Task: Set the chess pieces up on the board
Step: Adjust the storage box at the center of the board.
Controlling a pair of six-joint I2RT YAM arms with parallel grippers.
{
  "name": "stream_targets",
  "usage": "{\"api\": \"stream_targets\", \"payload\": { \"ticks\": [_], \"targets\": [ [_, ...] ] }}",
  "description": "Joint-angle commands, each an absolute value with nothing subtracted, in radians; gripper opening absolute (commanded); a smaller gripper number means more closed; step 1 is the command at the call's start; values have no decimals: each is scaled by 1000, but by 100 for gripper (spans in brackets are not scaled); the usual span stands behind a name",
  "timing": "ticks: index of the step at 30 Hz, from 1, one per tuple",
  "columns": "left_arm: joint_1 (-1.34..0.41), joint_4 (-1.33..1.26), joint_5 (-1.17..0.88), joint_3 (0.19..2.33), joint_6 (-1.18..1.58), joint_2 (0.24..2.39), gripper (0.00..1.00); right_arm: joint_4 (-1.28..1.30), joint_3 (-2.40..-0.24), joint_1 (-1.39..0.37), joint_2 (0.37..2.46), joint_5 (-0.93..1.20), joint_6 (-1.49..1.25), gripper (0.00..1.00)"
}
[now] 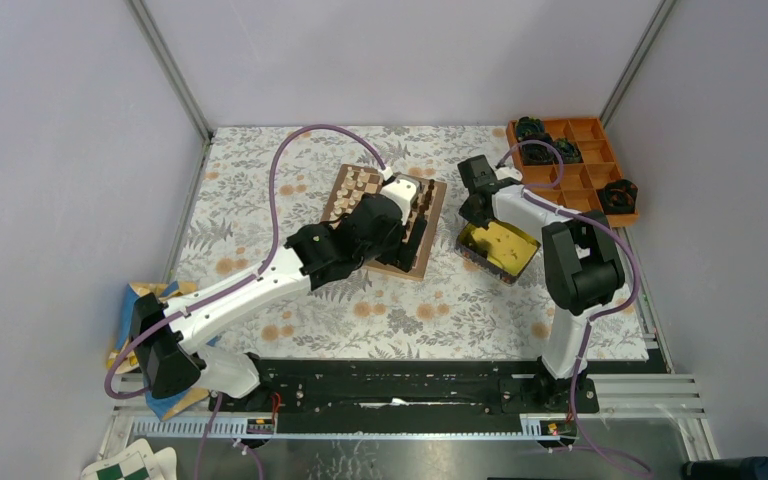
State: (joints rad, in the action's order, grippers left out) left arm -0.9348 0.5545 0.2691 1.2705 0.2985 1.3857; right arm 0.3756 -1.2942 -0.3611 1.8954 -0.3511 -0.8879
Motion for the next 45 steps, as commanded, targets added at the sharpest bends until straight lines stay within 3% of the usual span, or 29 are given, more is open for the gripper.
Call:
{"api": "stream_targets", "payload": {
  "ticks": [1,12,28,45],
  "targets": [
    [-928,544,258,1256,276,1358,85,417,-1297,-365,1860,-381,-957,2],
    [-924,536,248,1236,274,1350,85,472,-1306,-423,1824,-388,-1002,0],
    [-923,517,221,1183,272,1304,85,864,-1545,-470,1928,-642,-1528,0],
    [-922,521,196,1123,276,1233,85,1097,-1713,-387,2111,-644,-1939,0]
  ]
}}
